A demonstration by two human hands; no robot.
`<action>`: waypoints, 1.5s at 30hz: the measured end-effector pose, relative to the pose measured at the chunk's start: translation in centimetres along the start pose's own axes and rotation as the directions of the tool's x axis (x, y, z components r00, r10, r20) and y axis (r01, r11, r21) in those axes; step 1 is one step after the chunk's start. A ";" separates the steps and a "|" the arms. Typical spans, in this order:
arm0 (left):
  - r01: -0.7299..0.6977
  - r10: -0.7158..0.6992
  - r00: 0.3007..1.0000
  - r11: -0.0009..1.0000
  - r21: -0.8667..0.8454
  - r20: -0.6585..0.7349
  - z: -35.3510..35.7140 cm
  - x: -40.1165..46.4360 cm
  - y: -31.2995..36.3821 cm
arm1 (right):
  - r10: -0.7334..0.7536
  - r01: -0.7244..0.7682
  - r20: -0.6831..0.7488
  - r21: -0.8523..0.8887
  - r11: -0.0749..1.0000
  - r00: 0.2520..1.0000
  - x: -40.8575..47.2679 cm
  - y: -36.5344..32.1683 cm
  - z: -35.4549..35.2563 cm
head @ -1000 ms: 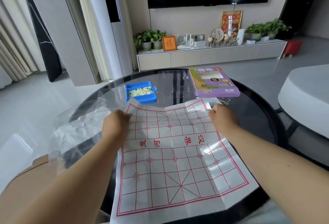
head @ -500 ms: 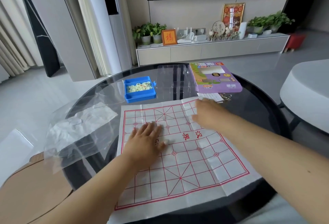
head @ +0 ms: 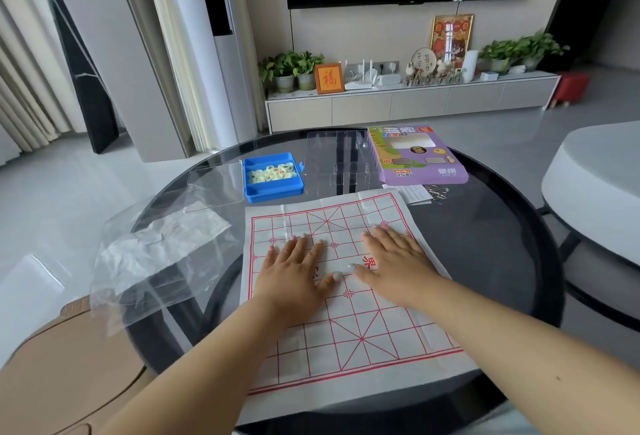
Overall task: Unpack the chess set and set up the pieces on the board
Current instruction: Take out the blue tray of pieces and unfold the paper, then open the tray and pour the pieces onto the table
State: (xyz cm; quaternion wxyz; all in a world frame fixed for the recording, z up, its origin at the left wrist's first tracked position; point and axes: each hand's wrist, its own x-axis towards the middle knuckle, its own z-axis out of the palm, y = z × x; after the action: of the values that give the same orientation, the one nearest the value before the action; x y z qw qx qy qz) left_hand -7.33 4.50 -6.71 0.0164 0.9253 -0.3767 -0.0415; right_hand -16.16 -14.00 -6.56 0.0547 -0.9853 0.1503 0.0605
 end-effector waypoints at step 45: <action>0.209 -0.614 0.783 0.111 -0.972 0.098 -4.8 4.9 -11.3 | -0.057 0.097 -0.203 0.195 0.976 0.978 18.3 -10.9 -5.6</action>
State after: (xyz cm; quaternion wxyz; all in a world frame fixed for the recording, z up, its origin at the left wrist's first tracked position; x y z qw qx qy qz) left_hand 4.46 9.18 -2.98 0.6217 0.7758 0.0163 -0.1069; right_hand 5.04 -9.62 -2.58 0.1423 -0.9808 0.1218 -0.0546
